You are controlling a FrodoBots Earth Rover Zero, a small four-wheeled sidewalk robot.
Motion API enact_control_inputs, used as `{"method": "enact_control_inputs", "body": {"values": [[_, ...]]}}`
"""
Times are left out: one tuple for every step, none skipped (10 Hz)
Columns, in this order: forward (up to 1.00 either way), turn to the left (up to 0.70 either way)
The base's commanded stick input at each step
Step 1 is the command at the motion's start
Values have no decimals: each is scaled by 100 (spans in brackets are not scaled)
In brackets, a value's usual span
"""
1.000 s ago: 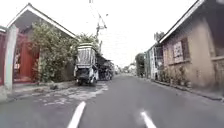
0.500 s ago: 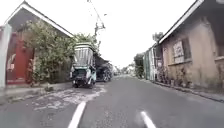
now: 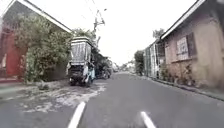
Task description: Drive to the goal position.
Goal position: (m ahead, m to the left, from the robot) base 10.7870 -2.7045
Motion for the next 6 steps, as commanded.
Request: {"method": "enact_control_inputs", "body": {"values": [[70, 0], [70, 0], [70, -3], [70, -8], [70, -12], [70, -17]]}}
